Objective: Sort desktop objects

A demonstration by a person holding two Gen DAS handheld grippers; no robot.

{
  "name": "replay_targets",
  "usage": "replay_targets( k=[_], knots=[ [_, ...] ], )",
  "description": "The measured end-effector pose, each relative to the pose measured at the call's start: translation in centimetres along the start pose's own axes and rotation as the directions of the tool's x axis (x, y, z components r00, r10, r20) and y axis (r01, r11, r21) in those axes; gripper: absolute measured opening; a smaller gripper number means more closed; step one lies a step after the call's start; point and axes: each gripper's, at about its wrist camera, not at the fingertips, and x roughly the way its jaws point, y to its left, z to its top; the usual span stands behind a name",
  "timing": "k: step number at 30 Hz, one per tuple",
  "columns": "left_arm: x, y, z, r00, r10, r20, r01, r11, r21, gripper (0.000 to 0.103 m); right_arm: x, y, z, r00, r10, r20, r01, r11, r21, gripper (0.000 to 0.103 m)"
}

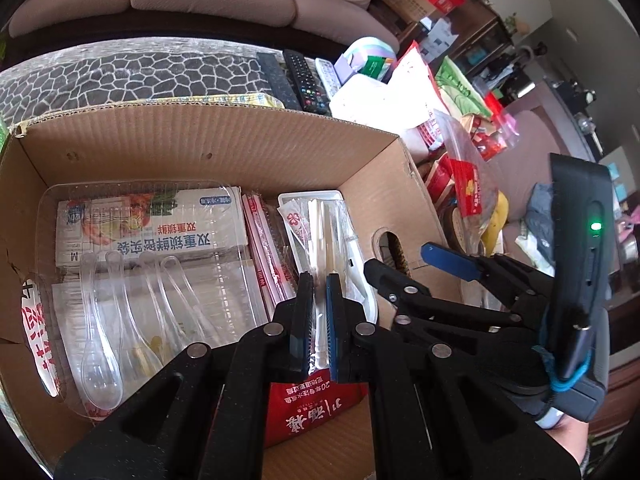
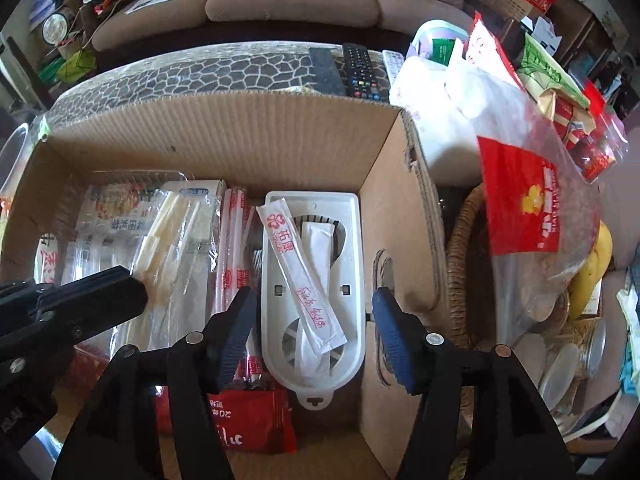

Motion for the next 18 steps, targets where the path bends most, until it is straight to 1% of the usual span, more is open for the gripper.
replay_targets(
  k=[4,7,10,13,16,18],
  knots=[
    [1.6,-0.9,0.5,0.999,-0.011,-0.031,0.011,1.000,-0.009,0.006,-2.1,-1.8,0.7,0.999,0.024,0.043,-0.026,0.999,0.031,0.063],
    [3.7,-1.4,0.8,0.998,-0.015,-0.068,0.013,1.000,-0.027,0.006,-3.5,-2.9,0.5,0.997,0.048,0.067,-0.051,0.998,0.048,0.063],
    [6.1,-1.7,0.7,0.993,-0.012,-0.113,0.006,0.998,-0.055,0.006,-4.1,-3.6,0.1,0.995,0.054,0.081,-0.058,0.997,0.054,0.063],
    [8.2,-1.5,0.6,0.989,0.012,-0.146,-0.024,0.996,-0.083,0.006,-3.8,-4.3,-0.1,0.995,0.063,0.082,-0.068,0.996,0.062,0.063],
    [9.2,-1.3,0.6,0.987,0.047,-0.151,-0.060,0.994,-0.087,0.006,-3.3,-4.6,-0.5,0.994,0.070,0.079,-0.075,0.995,0.070,0.063],
    [9.8,-0.9,0.7,0.983,0.053,-0.176,-0.071,0.993,-0.097,0.006,-3.0,-4.8,-0.8,0.994,0.079,0.079,-0.085,0.993,0.076,0.063]
  ],
)
